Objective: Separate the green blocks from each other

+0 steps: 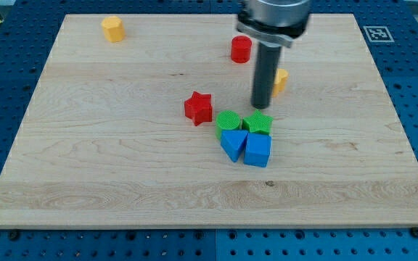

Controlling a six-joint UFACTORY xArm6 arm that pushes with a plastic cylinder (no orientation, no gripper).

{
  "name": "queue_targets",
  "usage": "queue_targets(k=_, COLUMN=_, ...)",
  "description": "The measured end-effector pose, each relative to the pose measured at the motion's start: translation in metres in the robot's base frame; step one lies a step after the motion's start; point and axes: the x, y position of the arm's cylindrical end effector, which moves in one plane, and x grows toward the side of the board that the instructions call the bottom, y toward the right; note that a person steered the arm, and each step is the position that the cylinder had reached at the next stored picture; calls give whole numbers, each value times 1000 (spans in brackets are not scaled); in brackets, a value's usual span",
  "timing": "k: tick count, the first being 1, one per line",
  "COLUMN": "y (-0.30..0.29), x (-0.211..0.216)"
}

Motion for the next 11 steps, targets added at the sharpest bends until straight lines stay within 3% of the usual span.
queue_targets(k=2, y=61, x=50)
queue_targets(k=3, y=57, x=91)
queue_targets(k=4, y=5, x=95)
queue_targets(k=6, y=-90, x=7)
queue_targets(k=9, y=-38, x=37)
queue_targets(k=11, y=-7, x=18)
